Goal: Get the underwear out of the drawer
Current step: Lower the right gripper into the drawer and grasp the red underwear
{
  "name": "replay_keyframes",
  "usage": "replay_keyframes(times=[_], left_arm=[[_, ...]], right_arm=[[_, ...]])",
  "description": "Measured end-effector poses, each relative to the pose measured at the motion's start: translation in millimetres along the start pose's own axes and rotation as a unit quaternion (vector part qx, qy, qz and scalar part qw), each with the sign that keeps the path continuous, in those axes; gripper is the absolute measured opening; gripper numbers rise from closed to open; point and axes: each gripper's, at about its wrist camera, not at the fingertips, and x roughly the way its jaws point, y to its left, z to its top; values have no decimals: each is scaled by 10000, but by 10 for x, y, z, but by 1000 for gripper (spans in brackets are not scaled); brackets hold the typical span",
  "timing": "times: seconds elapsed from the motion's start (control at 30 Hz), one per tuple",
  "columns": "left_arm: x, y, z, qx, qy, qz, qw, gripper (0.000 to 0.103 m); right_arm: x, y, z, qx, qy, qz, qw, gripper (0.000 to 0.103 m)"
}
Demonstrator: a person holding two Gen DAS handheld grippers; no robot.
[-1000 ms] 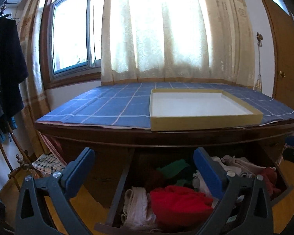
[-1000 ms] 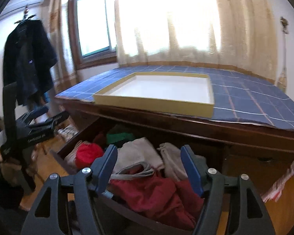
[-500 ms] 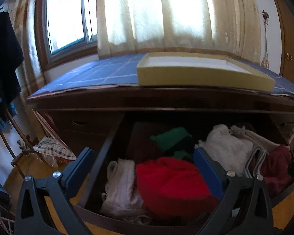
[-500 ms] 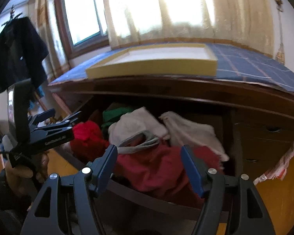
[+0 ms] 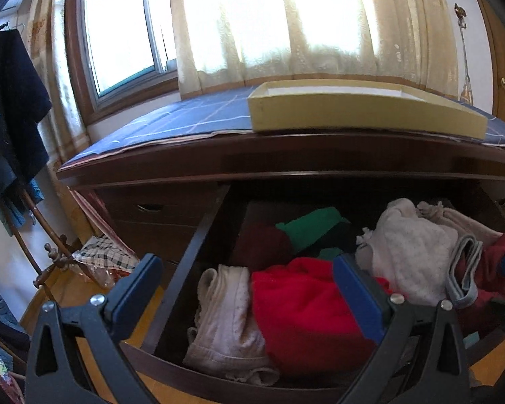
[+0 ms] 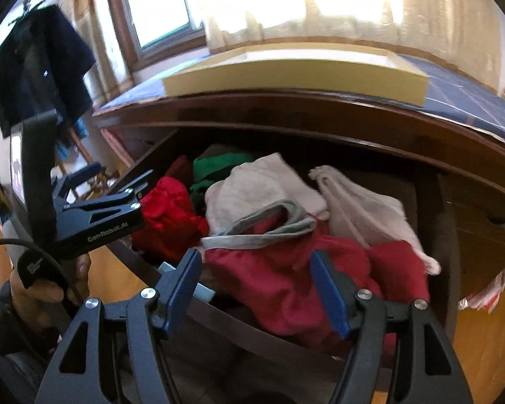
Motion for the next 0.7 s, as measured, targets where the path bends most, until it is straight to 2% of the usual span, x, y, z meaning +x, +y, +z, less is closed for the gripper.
replay_keyframes(times=[0.1,0.2,0.27,0.33,0.47,0.6,0.7], left_arm=[[7,32,-8,-36,7,-41,10000,103],[30,30,-18,-25,21,-55,10000,103],[43,30,-33,-29,51,-78,10000,103],[57,39,-36,-50,72,-96,9999,103],[56,44,-43,-61,82,-111,9999,103],[50,44,-46,-39,79,-142,9999,103],[25,13,-52,47,33,-140,9999,103]], right_arm=[[101,63,15,-89,154,52,9998,69],[162,48,3,-124,260,-231,9993,66],[189,-39,-7,10,368,-273,9989,54],[211,-164,-20,257,495,-198,9982,33],[220,-251,-44,413,564,-84,9975,33],[209,-145,-63,208,527,-85,9984,33],[303,-91,-69,155,665,-72,9976,33]])
